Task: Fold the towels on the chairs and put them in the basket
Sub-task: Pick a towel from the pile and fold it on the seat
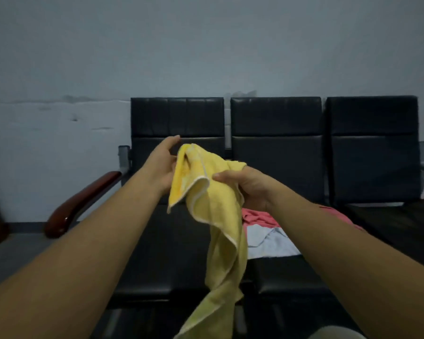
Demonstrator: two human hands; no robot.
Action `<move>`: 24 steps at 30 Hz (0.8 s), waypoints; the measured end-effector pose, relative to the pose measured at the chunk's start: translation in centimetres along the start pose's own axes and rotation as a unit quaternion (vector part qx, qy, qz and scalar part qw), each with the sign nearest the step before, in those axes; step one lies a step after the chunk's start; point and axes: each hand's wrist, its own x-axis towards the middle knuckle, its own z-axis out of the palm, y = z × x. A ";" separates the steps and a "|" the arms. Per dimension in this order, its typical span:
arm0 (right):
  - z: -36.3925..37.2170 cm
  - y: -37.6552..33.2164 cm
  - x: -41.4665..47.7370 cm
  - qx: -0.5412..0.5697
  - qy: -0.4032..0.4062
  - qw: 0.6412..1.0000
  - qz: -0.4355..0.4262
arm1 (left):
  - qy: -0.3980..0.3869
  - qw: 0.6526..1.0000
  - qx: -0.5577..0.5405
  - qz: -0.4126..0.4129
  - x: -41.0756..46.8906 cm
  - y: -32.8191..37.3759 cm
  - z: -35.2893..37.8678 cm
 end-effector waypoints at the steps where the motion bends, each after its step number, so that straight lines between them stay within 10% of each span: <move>1: 0.8 0.1 0.4 0.034 0.031 0.999 -0.004 | 0.000 1.000 -0.023 -0.016 -0.2 -0.3 -1.3; 9: 3.4 3.3 4.9 0.244 0.199 0.948 0.051 | -0.091 0.986 -0.006 -0.137 -1.0 -10.3 -9.8; 19: 1.3 13.0 7.1 0.139 0.050 0.981 0.127 | 0.029 0.992 0.124 0.011 3.4 -13.3 -9.6; 24: -0.5 15.2 8.9 0.037 0.120 0.990 0.059 | 0.068 0.955 0.285 0.046 5.7 -14.4 -9.3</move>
